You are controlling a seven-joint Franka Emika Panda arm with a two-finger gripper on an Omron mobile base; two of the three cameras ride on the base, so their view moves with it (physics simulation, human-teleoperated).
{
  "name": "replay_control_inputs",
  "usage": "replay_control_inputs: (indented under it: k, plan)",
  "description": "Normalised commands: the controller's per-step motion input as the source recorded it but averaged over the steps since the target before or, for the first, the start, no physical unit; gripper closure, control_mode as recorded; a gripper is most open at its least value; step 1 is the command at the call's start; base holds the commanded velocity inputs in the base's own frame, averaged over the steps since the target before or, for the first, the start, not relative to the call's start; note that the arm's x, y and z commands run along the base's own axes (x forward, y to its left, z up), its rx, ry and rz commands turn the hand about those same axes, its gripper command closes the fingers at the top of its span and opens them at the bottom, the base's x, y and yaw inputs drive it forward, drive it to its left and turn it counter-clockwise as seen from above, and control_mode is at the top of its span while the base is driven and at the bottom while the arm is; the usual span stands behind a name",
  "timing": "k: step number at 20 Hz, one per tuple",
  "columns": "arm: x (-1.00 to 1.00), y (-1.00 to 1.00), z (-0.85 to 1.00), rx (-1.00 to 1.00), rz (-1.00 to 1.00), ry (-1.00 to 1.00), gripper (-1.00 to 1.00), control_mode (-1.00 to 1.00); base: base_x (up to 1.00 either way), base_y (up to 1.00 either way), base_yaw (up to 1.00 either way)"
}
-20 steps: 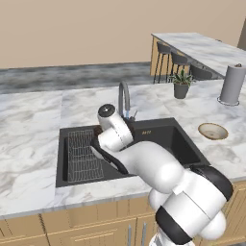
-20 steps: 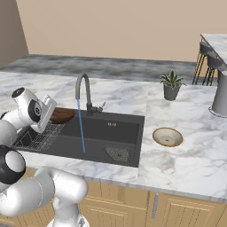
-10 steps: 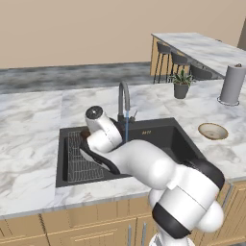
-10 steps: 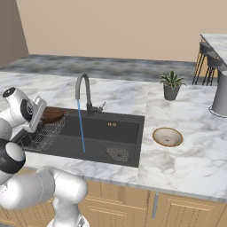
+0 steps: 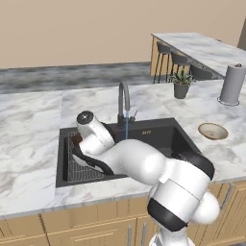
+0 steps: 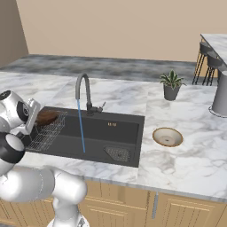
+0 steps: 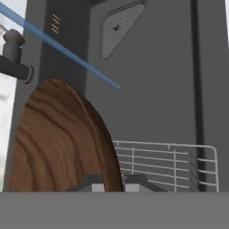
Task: Rinse each bowl for a few seconds and place them down in the sink or on the counter.
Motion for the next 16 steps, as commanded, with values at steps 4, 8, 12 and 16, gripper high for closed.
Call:
replay_control_inputs:
  k: [4, 8, 12, 16]
  plan:
    - [0.07, 0.16, -0.29, 0.0, 0.0, 0.04, 1.0, -1.0, 0.0, 0.0, 0.0]
    - [0.13, 0.1, -0.22, 0.0, 0.0, 0.1, 1.0, -1.0, 0.0, 0.0, 0.0]
    - [0.09, 0.11, -0.16, 0.0, 0.0, 0.12, 1.0, -1.0, 0.0, 0.0, 0.0]
    - [0.03, 0.27, -0.15, 0.0, 0.0, 0.08, 1.0, -1.0, 0.0, 0.0, 0.0]
